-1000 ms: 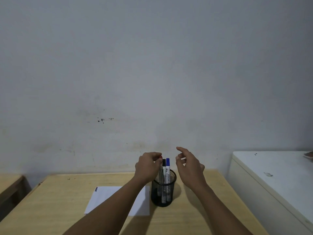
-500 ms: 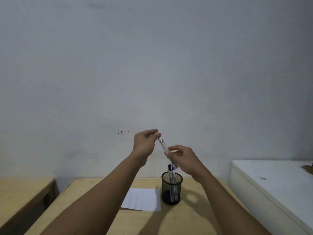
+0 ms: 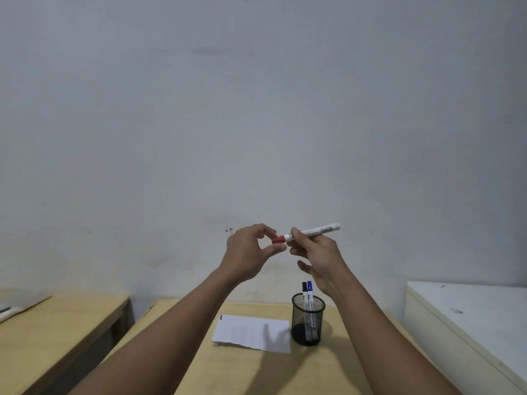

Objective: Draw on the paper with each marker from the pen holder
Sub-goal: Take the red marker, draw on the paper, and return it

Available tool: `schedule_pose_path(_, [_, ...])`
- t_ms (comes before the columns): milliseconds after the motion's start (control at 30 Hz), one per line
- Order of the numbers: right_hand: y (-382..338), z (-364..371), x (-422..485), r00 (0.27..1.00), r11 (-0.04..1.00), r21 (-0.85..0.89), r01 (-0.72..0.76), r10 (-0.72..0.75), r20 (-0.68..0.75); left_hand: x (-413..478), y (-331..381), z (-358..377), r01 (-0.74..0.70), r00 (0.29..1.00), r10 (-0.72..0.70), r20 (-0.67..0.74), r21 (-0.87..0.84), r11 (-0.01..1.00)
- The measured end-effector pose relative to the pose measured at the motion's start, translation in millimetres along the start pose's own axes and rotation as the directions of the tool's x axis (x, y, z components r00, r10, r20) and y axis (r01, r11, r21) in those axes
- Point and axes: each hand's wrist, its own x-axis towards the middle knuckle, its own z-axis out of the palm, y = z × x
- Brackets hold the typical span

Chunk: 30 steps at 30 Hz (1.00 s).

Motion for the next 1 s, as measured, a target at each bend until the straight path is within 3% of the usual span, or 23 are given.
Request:
schedule_pose_path(133, [8.1, 8.8, 0.2, 1.0, 0.999, -0.049, 0.02, -0.019, 0.023, -6.3, -2.8, -10.7, -0.19, 0.981, 0.186, 0.052, 0.452, 0.872])
schedule_pose_path(233, [14.8, 13.4, 1.9, 0.998, 0.997, -0.065, 0.033, -0.03, 0.048, -10.2, -12.2, -10.6, -0.291, 0.956, 0.252, 0.15, 0.588, 0.755])
schedule_pose_path(433, [45.9, 21.6, 11.6, 0.984, 0.991, -0.137, 0.001, 0.024, 0.177, -14.0, -43.9, -20.3, -0.115, 0.954, -0.014, 0.298, 0.41, 0.905])
schedule_pose_path(500, [58.7, 26.4, 17.9, 0.971, 0.985, -0.169, -0.03, 0.069, 0.231, -13.2, -64.1, -24.6, -0.026, 0.918, -0.117, 0.379, 0.353, 0.935])
schedule_pose_path(633, [90.3, 42.8, 31.5, 0.935, 0.974, -0.201, -0.103, 0.164, 0.315, -19.1, -108.3, -35.9, 0.205, 0.78, -0.236, 0.58, 0.119, 0.971])
schedule_pose_path(733, [117.3, 58.8, 42.2, 0.947, 0.974, -0.174, -0.145, 0.188, 0.261, -31.5, -145.1, -32.0, 0.339, 0.76, -0.317, 0.568, 0.072, 0.938])
schedule_pose_path(867, [157.4, 76.1, 58.0, 0.983, 0.972, -0.215, -0.092, 0.123, 0.135, -53.8, -198.1, -9.6, 0.304, 0.83, -0.388, 0.4, 0.257, 0.917])
schedule_pose_path(1000, [201.4, 88.3, 73.4, 0.997, 0.956, -0.292, -0.032, 0.051, 0.059, -76.8, -221.2, 16.8, 0.097, 0.881, -0.274, 0.386, 0.419, 0.903])
